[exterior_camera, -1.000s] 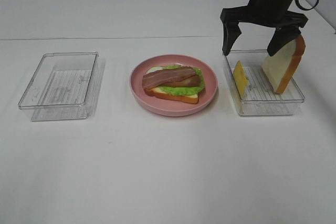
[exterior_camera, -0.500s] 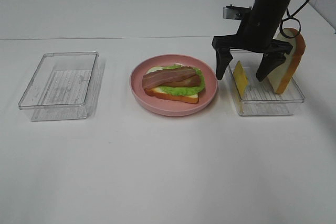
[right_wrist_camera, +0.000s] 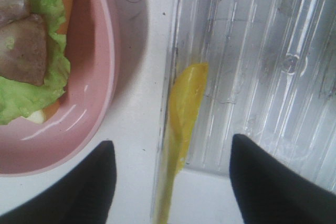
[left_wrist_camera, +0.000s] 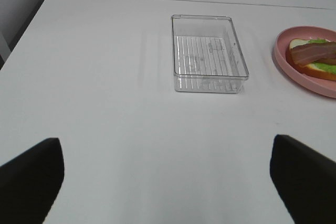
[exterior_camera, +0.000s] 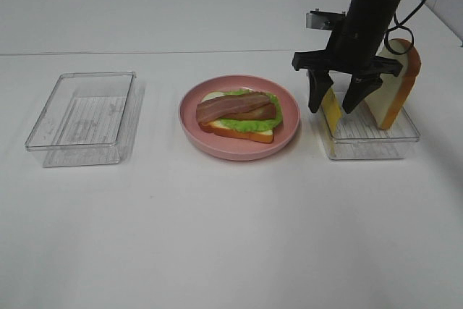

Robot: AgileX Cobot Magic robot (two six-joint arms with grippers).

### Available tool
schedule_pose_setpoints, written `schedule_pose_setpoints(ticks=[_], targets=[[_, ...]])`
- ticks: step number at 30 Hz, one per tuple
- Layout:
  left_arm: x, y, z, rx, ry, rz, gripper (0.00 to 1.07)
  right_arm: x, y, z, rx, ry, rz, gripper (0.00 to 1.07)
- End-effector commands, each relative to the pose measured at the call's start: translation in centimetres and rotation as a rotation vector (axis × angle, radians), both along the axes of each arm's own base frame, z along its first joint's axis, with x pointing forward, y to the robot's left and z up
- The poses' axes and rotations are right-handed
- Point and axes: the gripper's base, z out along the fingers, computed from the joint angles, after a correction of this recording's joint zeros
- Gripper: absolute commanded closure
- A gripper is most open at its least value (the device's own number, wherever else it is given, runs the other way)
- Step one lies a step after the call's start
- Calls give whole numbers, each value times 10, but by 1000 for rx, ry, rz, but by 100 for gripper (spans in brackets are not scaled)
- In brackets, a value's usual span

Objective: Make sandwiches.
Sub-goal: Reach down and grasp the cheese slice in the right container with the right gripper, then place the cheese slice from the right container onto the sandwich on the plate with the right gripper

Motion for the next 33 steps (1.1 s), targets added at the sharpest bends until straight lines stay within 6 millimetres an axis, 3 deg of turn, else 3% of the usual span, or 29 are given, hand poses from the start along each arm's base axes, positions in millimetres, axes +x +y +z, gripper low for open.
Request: schedule_pose_setpoints(ticks=[1, 17, 20, 21, 22, 24, 33], targets=[[-3, -1, 0, -5, -21, 1, 7, 0, -1, 0, -2, 2, 14, 64], [-3, -1, 0, -6, -21, 1, 7, 0, -1, 0, -2, -2, 19, 69], [-3, -1, 0, -6, -21, 1, 7, 0, -1, 0, -7, -2, 18, 80], [-3, -1, 0, -6, -21, 1, 7, 0, -2, 0, -12, -2, 10, 90], [-3, -1, 0, -6, -21, 1, 7, 0, -2, 0, -12, -2, 10, 90], [-3, -1, 0, -6, -21, 1, 7, 0, -2, 0, -18, -2, 19, 104], [-3, -1, 0, -6, -21, 1, 7, 0, -2, 0, -20, -2, 13, 107]])
